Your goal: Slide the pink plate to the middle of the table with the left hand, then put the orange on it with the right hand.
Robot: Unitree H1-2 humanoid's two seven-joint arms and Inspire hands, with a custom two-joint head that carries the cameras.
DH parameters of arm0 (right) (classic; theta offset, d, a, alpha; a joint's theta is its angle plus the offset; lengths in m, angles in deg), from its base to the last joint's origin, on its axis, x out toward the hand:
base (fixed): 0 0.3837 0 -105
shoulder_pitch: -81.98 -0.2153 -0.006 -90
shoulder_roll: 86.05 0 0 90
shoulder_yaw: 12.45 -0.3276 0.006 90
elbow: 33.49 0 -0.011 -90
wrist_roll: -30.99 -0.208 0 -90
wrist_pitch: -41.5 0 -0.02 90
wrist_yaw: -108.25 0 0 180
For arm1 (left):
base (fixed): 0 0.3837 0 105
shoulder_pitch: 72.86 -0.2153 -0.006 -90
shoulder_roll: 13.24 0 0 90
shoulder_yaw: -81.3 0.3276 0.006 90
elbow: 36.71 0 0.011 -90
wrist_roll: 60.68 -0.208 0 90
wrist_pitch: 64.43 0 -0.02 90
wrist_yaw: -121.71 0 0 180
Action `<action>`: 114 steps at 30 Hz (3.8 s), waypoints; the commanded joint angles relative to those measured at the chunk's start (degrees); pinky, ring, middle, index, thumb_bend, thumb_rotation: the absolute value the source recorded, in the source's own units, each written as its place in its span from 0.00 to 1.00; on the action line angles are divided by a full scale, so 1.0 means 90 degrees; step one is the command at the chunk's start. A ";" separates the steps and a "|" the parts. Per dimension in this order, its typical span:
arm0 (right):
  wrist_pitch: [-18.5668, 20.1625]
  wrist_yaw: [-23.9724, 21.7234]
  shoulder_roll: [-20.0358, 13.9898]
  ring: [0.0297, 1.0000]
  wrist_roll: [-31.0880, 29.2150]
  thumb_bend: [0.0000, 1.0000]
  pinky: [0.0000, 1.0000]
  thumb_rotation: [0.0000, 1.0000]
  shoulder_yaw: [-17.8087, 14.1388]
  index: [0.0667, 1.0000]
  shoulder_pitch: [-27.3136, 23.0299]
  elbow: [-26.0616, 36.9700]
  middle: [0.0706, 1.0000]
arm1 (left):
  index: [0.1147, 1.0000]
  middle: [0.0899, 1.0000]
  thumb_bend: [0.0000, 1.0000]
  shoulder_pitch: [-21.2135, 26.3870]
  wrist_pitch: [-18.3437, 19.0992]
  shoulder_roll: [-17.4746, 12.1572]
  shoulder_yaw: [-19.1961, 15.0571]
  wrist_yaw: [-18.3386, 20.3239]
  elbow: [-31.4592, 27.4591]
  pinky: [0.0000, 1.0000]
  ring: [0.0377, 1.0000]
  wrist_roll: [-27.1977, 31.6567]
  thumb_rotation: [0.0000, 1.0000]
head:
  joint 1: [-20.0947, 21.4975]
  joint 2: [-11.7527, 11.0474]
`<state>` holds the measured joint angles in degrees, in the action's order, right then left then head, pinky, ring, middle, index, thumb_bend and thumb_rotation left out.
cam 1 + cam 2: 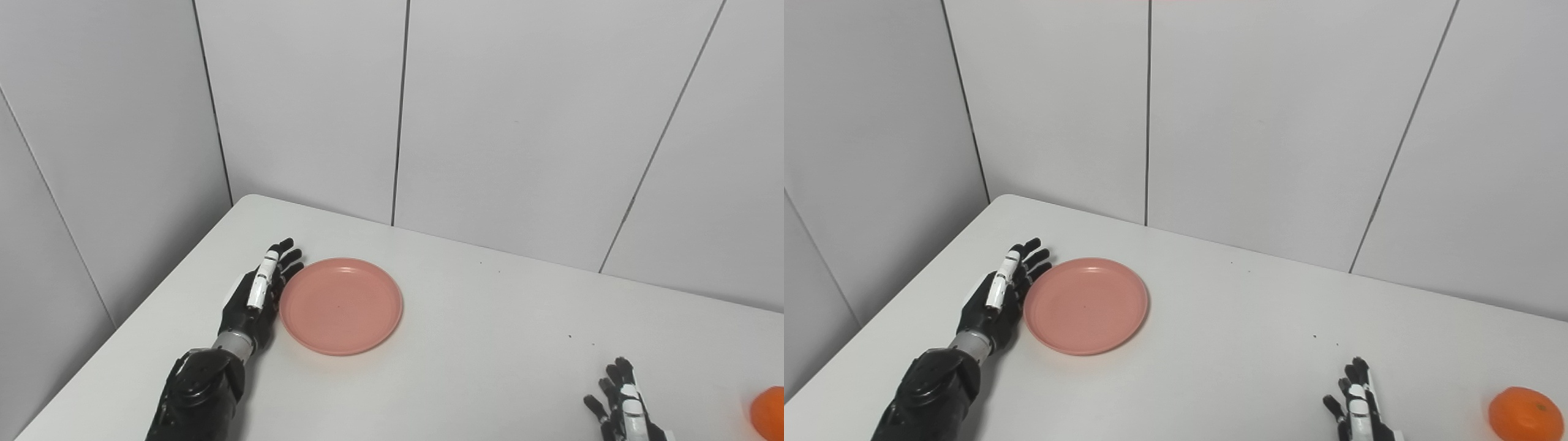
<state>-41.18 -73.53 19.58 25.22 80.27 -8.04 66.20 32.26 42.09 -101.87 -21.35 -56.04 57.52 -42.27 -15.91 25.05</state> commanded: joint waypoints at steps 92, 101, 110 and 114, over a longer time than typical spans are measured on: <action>0.0513 0.0520 0.0837 0.96 0.0906 0.26 0.97 1.00 0.0381 0.97 -0.0213 0.0653 0.97 | 0.90 0.92 0.38 -0.0210 0.0663 0.1996 0.1693 0.0082 -0.1167 0.92 0.92 -0.0624 1.00 | 0.2701 0.1259; 0.0781 0.0455 0.0695 0.94 0.1157 0.30 0.94 1.00 0.0382 0.96 -0.0292 0.0959 0.95 | 0.89 0.91 0.38 -0.0269 0.0573 0.1977 0.1637 0.0160 -0.1133 0.92 0.91 -0.0567 1.00 | 0.3197 0.1250; 0.1510 0.0404 0.0042 0.90 0.2017 0.29 0.88 1.00 0.0344 0.91 -0.0809 0.1570 0.91 | 0.90 0.91 0.37 -0.0269 0.0602 0.1980 0.1501 0.0205 -0.1115 0.91 0.91 -0.0419 1.00 | 0.3677 0.1271; 0.1921 0.0138 -0.0590 0.88 0.2714 0.35 0.83 0.93 0.0426 0.89 -0.1041 0.1969 0.89 | 0.90 0.91 0.38 -0.0279 0.0531 0.1927 0.1485 0.0273 -0.1044 0.91 0.91 -0.0378 1.00 | 0.3872 0.1215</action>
<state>-25.25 -71.42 16.03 46.64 84.02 -15.33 80.82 29.00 47.79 -84.49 -7.87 -54.75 48.65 -46.13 18.28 36.21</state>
